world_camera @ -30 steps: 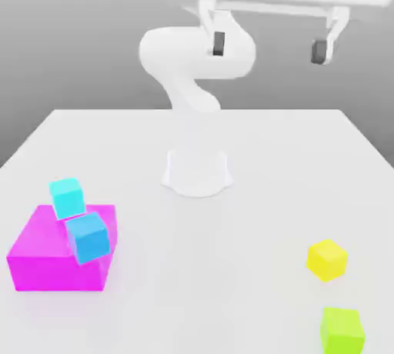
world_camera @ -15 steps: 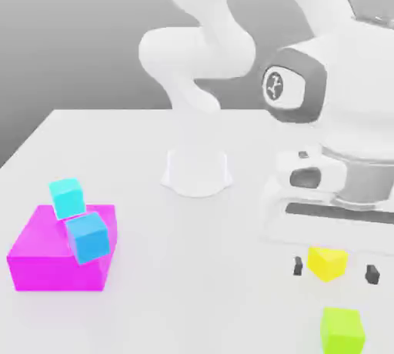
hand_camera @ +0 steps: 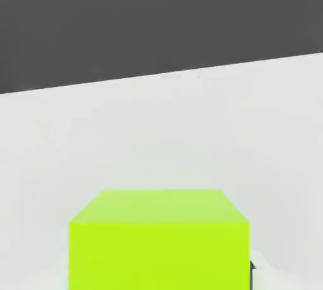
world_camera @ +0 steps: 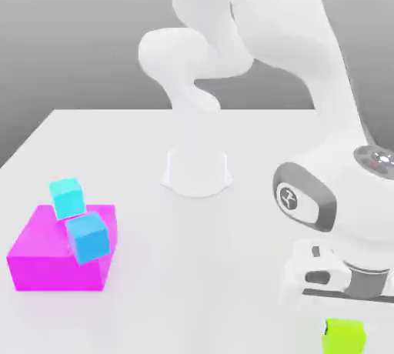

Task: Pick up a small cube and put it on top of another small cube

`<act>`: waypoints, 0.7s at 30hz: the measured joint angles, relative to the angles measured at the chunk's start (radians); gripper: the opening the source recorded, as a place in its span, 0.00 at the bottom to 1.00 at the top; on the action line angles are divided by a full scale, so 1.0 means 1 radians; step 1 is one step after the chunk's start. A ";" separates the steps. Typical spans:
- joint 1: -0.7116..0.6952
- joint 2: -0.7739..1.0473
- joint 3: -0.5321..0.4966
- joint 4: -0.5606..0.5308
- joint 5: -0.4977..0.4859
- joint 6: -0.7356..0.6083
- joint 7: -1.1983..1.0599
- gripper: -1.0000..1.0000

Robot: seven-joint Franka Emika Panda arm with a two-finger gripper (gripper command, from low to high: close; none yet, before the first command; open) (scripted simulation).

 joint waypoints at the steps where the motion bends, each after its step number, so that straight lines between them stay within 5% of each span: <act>1: -0.013 -0.025 0.016 -0.006 0.016 -0.019 -0.012 0.00; 5: -0.074 -0.161 0.063 -0.048 0.096 -0.113 -0.071 0.00; 21: -0.533 -0.706 -0.277 -0.379 0.189 -0.323 -0.165 0.00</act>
